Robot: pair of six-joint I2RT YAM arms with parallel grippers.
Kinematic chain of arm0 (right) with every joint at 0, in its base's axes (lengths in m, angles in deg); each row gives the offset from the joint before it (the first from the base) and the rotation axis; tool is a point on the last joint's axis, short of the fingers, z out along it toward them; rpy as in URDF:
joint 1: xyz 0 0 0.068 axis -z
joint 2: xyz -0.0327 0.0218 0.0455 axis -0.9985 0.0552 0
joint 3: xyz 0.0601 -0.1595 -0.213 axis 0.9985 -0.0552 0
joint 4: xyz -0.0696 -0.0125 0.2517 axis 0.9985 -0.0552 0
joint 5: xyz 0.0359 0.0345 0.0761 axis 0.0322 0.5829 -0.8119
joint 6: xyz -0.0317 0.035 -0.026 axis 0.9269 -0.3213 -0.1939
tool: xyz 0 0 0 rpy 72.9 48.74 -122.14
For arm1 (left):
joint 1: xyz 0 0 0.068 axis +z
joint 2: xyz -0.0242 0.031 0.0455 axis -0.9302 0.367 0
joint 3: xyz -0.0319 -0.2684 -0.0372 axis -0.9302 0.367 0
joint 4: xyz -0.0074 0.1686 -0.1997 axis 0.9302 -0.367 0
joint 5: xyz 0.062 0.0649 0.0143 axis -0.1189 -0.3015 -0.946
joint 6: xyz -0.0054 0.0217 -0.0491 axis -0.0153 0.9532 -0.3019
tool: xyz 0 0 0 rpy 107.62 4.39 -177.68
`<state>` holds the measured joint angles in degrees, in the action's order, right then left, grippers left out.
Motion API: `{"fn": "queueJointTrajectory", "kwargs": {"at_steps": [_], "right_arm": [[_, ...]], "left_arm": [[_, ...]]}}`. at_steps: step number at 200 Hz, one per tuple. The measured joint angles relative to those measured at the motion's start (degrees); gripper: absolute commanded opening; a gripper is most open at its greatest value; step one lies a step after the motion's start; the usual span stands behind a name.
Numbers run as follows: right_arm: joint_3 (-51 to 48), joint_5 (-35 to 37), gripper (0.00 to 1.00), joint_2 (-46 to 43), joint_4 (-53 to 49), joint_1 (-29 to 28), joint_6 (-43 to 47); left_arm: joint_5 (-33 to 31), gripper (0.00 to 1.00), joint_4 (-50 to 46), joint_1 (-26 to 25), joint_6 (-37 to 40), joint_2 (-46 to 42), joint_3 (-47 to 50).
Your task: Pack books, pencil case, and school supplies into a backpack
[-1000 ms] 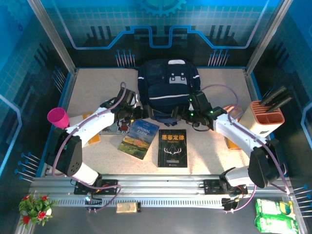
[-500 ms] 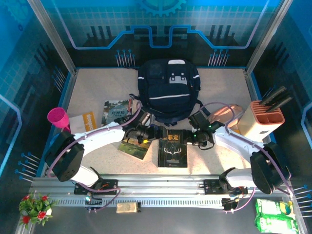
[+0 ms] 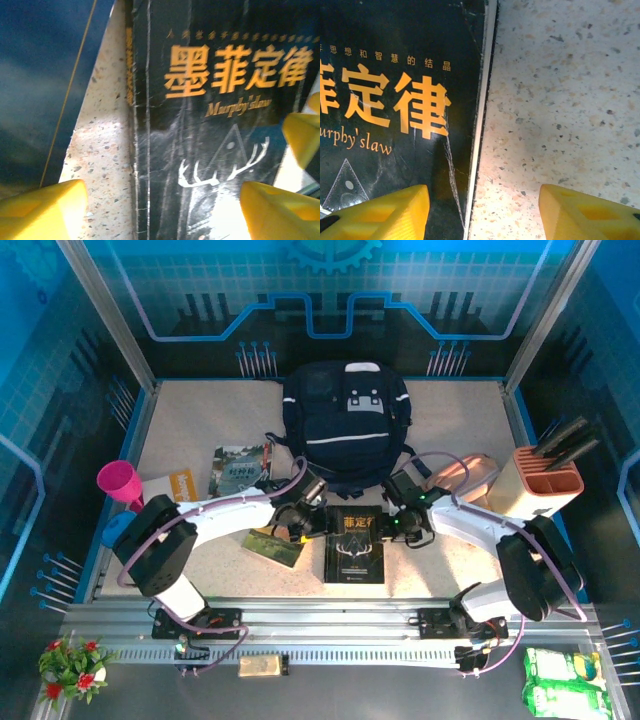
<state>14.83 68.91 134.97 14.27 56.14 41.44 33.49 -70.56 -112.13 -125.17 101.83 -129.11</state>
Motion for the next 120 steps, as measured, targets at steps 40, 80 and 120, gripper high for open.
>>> {"fn": "queueJointTrajectory", "kwargs": {"at_steps": [40, 80, 120], "right_arm": [[1.11, -0.26, 0.59, 0.74, -0.02, 0.02, 1.70], [2.38, -0.31, 0.58, 2.27, -0.24, 1.09, 2.80], [4.52, -0.48, 0.56, 4.98, -2.16, 2.01, 3.91]], "left_arm": [[-0.94, 0.69, 0.11, -1.95, -1.70, 1.75, 0.00], [-0.94, 0.60, 0.28, -2.16, -2.80, 2.34, 0.00], [-0.70, 0.50, 1.92, -2.23, -2.97, 4.37, 0.00]]}}
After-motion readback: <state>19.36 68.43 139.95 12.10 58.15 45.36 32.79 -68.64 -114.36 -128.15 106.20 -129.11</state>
